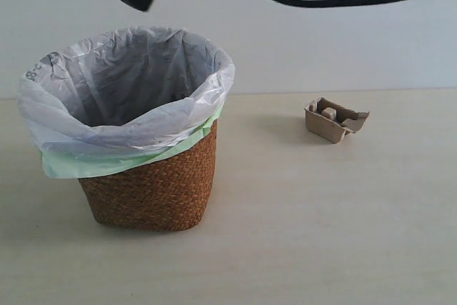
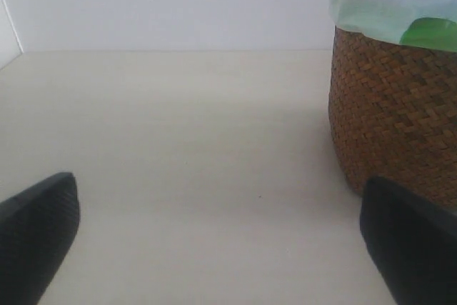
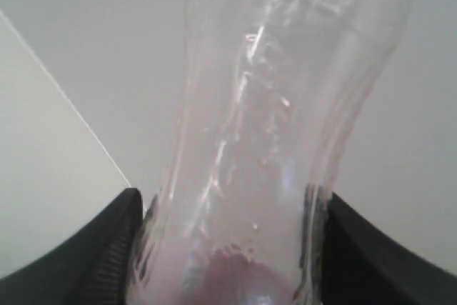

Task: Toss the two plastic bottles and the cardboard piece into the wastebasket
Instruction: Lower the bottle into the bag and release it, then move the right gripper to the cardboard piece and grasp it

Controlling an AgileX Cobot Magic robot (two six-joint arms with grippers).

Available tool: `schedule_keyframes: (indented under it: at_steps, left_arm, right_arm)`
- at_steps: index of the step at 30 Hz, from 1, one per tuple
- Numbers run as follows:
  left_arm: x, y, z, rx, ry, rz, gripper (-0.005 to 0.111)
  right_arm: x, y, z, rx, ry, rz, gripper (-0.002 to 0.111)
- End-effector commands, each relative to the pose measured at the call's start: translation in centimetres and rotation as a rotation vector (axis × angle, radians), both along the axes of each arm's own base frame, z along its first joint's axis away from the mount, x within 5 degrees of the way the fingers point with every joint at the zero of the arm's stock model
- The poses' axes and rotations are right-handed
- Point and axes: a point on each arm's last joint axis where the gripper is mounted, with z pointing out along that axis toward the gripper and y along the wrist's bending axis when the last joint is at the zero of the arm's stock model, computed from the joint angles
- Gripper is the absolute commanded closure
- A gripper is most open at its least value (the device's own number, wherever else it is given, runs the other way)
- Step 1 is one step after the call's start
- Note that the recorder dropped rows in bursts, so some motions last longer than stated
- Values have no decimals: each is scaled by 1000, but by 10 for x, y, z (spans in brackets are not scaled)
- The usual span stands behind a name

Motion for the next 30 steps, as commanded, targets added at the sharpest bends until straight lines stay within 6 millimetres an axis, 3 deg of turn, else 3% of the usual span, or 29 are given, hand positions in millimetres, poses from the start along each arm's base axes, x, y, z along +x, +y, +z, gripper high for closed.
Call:
schedule_keyframes:
  at_steps: [1, 3, 4, 6, 8, 9, 10, 11, 12, 16, 20, 25, 29, 30]
  left_arm:
    - [0, 0, 2, -9, -19, -5, -1]
    - [0, 0, 2, -9, -19, -5, -1]
    - [0, 0, 2, -9, -19, -5, -1]
    - [0, 0, 2, -9, -19, -5, -1]
    - [0, 0, 2, -9, -19, -5, -1]
    - [0, 0, 2, -9, -19, -5, -1]
    - [0, 0, 2, -9, -19, -5, -1]
    - [0, 0, 2, -9, -19, -5, -1]
    - [0, 0, 2, -9, -19, -5, -1]
    - [0, 0, 2, -9, -19, -5, -1]
    - [0, 0, 2, -9, -19, -5, -1]
    - [0, 0, 2, -9, -19, -5, -1]
    - [0, 0, 2, -9, -19, -5, -1]
    - [0, 0, 2, -9, -19, -5, -1]
  right_arm:
    - [-2, 20, 7, -8, -196, -31, 74]
    - [1, 22, -1, -115, -187, -20, 68]
    - [2, 23, -4, -141, -180, -15, 68]
    - [3, 25, -8, -169, -170, -6, 79]
    - [4, 26, -8, -200, -184, -5, 75]
    - [4, 26, -8, -207, -182, -1, 68]
    - [3, 27, -6, -215, -173, 9, 36]
    - [5, 29, -6, -230, -157, 22, 12]
    - [7, 29, -7, -246, -139, 34, 4]
    - [14, 38, -16, -270, -94, 58, 7]
    - [19, 33, -20, -331, -91, 53, 7]
    - [44, -12, -31, -408, 104, 16, 7]
    - [67, -64, -48, -486, 306, -57, 7]
    - [75, -85, -55, -526, 371, -119, 7]
